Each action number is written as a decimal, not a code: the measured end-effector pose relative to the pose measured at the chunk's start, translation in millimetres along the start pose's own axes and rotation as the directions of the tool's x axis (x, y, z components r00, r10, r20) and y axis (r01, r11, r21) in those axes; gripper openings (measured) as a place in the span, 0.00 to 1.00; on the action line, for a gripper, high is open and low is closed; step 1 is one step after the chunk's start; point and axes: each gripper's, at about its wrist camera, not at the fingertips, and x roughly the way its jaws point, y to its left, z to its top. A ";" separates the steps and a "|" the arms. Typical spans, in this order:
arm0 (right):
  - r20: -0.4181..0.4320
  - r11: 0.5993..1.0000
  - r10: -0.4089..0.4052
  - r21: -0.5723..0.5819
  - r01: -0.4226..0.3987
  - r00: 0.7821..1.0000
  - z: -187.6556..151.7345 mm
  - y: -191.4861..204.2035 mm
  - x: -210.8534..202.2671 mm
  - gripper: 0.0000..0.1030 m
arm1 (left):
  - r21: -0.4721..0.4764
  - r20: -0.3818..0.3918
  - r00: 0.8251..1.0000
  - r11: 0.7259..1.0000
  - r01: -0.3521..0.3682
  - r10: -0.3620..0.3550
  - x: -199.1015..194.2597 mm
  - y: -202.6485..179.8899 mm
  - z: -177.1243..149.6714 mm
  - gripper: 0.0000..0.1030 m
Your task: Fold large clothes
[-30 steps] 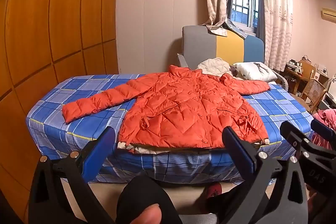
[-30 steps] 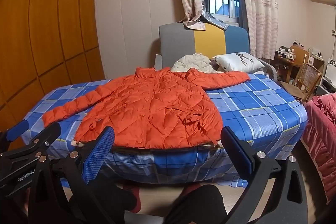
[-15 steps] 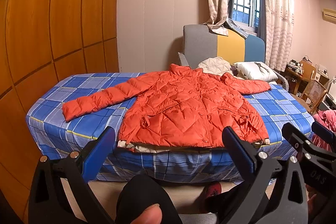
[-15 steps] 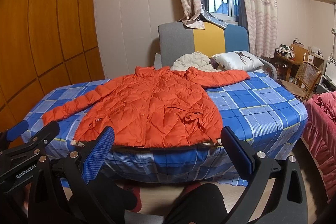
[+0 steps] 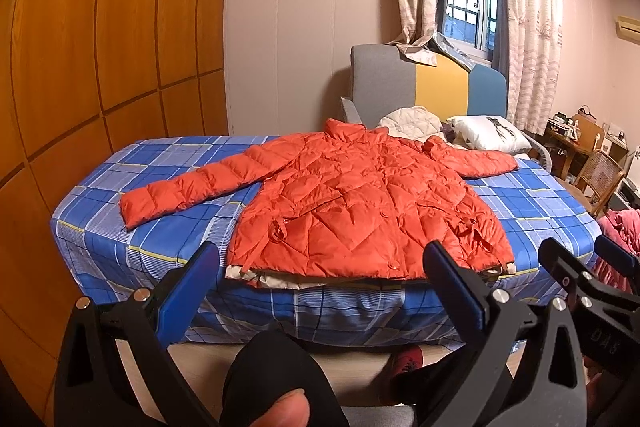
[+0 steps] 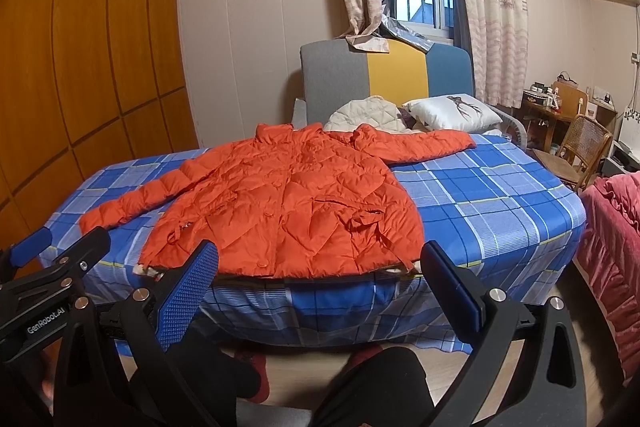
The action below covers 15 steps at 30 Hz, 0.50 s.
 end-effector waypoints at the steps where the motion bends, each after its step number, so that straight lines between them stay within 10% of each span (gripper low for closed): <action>1: 0.000 1.000 0.002 0.001 -0.002 1.000 -0.4 -0.4 -0.3 0.97 | 0.002 0.001 1.000 1.000 -0.001 0.001 -0.4 -0.5 -0.9 0.98; 15: 0.000 1.000 -0.003 0.003 0.003 1.000 -2.2 -1.8 -1.2 0.97 | 0.005 -0.001 1.000 1.000 0.000 0.000 0.5 0.1 0.0 0.98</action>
